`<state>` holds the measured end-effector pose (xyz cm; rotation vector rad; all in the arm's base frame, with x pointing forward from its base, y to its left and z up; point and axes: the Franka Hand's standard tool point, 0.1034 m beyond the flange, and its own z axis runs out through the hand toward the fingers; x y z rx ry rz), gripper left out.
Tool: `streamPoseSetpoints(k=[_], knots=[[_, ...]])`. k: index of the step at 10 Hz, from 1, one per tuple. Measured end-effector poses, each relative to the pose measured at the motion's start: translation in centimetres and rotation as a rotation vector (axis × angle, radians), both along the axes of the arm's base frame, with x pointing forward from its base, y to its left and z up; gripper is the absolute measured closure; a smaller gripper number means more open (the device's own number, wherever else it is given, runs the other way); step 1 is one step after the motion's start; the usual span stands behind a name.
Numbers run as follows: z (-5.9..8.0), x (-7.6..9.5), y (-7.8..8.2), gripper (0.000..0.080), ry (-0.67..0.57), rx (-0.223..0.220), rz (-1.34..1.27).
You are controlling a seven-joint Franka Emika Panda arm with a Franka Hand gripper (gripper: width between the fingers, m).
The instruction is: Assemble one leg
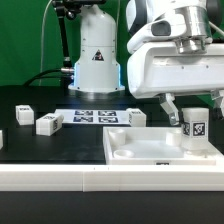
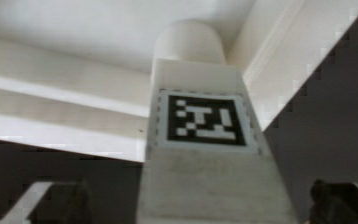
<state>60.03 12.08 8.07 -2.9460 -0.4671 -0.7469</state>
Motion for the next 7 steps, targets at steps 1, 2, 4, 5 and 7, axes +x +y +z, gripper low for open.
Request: streamPoseSetpoints(k=[1, 2, 4, 5, 7], knots=[[0.0, 0.0, 0.0, 0.0158, 0.000, 0.000, 0.000], [0.0, 0.0, 0.0, 0.0152, 0.000, 0.000, 0.001], [0.1, 0.0, -0.1, 0.0151, 0.000, -0.004, 0.005], [0.5, 0.2, -0.5, 0.0151, 0.002, -0.013, 0.013], [1.4, 0.5, -0.2, 0.0151, -0.007, -0.012, 0.019]])
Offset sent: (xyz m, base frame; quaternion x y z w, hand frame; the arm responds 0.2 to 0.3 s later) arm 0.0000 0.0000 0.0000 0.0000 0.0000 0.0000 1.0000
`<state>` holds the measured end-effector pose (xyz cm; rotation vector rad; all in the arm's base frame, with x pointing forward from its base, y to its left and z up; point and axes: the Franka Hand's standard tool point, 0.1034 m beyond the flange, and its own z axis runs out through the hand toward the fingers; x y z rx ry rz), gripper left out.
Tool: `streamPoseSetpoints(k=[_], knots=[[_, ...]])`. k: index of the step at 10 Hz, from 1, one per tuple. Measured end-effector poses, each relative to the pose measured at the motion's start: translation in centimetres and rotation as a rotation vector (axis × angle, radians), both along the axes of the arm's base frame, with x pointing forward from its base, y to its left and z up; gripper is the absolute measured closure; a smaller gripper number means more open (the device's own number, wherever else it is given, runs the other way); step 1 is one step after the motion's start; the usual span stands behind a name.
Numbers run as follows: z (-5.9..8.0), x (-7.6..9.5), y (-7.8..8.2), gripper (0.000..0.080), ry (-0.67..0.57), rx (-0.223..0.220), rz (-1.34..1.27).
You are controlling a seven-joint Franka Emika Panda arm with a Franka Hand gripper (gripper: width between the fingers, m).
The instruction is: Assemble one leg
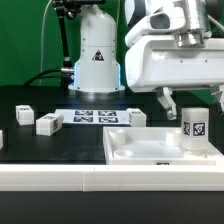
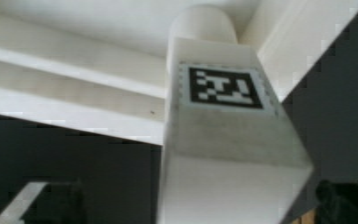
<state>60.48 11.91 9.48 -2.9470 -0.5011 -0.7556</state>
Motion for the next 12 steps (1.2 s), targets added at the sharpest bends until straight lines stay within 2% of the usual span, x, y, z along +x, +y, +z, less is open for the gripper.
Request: streamPoseSetpoints(k=[4, 5, 7, 9, 10, 12], knots=[[-0.22, -0.04, 0.13, 0.0151, 0.027, -0.004, 0.004], [-0.65, -0.36, 0.19, 0.0151, 0.111, -0.016, 0.007], [-0.31, -0.63, 0.24, 0.0151, 0.307, -0.041, 0.000], [-0.18, -0.81, 0.11, 0.0151, 0.428, -0.061, 0.006], [-0.07, -0.75, 0.05, 0.0151, 0.465, -0.067, 0.011], [-0.16, -0.41, -0.06, 0.0151, 0.448, -0.065, 0.012]])
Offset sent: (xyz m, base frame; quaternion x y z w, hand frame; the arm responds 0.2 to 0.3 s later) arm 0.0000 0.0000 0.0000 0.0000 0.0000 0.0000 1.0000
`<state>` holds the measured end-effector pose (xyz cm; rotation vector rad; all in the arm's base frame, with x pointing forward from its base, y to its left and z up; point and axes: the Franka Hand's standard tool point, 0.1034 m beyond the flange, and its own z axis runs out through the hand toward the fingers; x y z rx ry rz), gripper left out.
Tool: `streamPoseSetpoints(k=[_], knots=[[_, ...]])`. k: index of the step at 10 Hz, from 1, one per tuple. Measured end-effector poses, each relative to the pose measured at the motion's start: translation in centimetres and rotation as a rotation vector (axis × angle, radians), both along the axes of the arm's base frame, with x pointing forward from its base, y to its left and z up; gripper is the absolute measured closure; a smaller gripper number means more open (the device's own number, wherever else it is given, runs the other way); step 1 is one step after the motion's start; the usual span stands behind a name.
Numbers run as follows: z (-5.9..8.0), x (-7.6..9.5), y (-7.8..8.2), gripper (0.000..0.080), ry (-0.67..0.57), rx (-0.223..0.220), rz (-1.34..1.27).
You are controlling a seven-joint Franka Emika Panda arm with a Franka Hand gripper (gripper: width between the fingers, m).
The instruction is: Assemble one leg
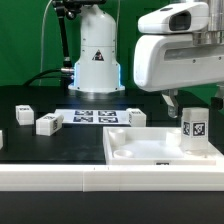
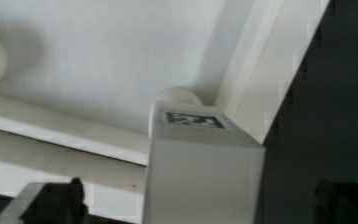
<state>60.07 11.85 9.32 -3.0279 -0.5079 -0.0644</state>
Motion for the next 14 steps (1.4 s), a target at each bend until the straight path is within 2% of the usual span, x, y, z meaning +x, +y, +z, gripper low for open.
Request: streamPoseSetpoints(k=[5, 7, 8, 12, 14], knots=[[-0.64, 0.05, 0.11, 0.0151, -0.036, 0.006, -0.003], [-0.64, 0.05, 0.10, 0.0424, -0.036, 0.006, -0.003], [-0.64, 0.07, 0.03, 0.0508, -0.037, 0.006, -0.004], [-0.67, 0.35, 0.07, 0.0508, -0.013, 0.007, -0.046], [-0.72, 0.58, 0.01, 0.0508, -0.009, 0.020, -0.292]])
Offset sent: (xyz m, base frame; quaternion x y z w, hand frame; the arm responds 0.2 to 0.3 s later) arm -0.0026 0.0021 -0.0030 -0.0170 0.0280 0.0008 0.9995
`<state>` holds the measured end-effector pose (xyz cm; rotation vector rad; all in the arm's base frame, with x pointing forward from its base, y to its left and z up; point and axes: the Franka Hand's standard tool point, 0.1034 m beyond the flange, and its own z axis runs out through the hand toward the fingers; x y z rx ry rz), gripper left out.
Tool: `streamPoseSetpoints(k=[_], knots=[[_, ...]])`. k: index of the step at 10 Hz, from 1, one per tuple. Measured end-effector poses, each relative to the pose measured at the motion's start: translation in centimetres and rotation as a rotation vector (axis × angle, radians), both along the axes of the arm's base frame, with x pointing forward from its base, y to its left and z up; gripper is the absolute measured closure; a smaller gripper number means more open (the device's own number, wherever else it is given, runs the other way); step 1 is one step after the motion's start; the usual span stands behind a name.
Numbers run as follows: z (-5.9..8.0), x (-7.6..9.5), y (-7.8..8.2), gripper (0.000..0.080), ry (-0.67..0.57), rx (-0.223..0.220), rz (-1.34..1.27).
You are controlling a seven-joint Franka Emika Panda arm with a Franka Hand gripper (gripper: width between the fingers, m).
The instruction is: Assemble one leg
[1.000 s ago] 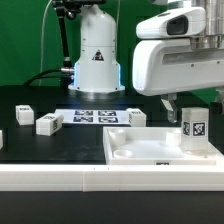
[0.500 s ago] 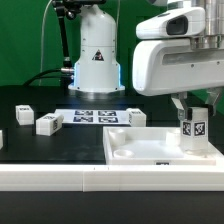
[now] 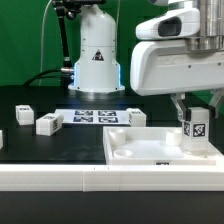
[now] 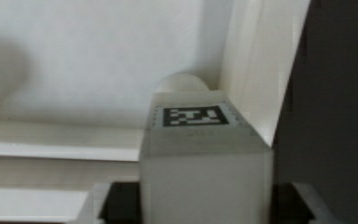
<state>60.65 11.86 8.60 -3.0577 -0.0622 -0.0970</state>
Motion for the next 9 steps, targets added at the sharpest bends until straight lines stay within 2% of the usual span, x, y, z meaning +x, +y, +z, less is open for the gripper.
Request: streamPoseSetpoints(k=[3, 7, 9], knots=[[0.0, 0.4, -0.1, 0.0507, -0.006, 0.025, -0.386], [-0.1, 0.5, -0.1, 0.0506, 0.013, 0.028, -0.819], [0.0, 1.0, -1.7, 0.0506, 0.014, 0.044, -0.763]])
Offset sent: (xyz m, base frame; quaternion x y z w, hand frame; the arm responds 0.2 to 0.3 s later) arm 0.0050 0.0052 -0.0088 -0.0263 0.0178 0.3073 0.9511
